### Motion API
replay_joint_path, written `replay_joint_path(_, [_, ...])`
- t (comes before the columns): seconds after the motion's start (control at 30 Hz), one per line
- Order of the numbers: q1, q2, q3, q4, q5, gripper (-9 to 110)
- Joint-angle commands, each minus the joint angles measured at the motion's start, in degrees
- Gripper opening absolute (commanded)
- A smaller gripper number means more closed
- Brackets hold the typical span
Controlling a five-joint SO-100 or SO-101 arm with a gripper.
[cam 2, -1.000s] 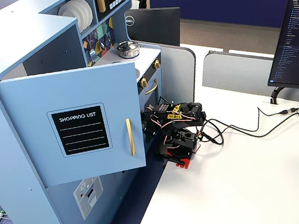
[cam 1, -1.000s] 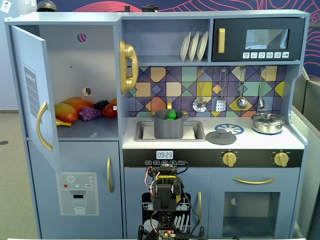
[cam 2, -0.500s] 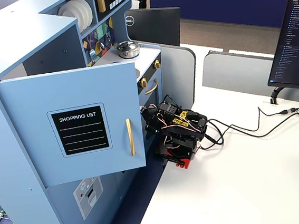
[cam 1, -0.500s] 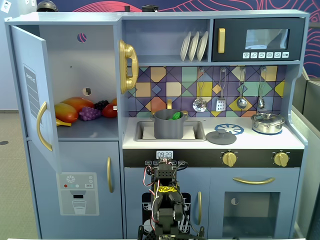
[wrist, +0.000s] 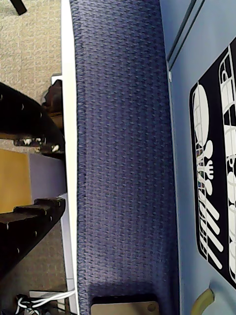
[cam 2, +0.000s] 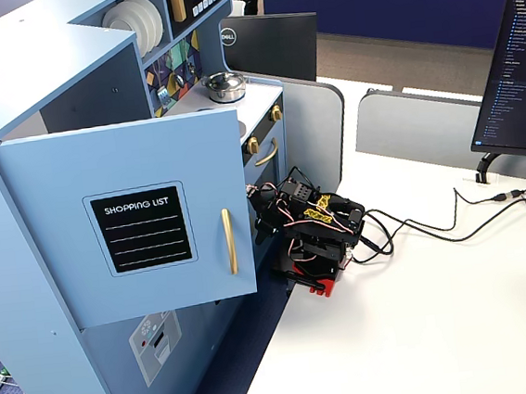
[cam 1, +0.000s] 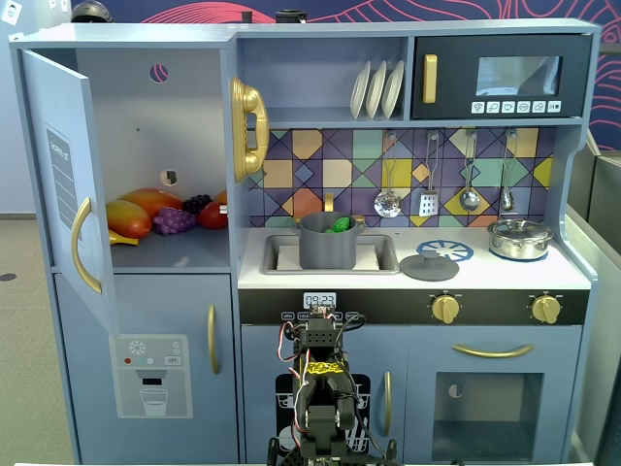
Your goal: Pick up the green pineapple from the left cabinet and place it in the gray recipient
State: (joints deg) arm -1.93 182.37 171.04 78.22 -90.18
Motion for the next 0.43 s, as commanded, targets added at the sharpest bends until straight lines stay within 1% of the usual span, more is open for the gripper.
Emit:
replay_joint_path(0.0, [1.1, -0.3, 1.0, 9.5, 2.0, 3])
replay_joint_path(0.4, [1.1, -0.3, 1.0, 9.5, 2.0, 5])
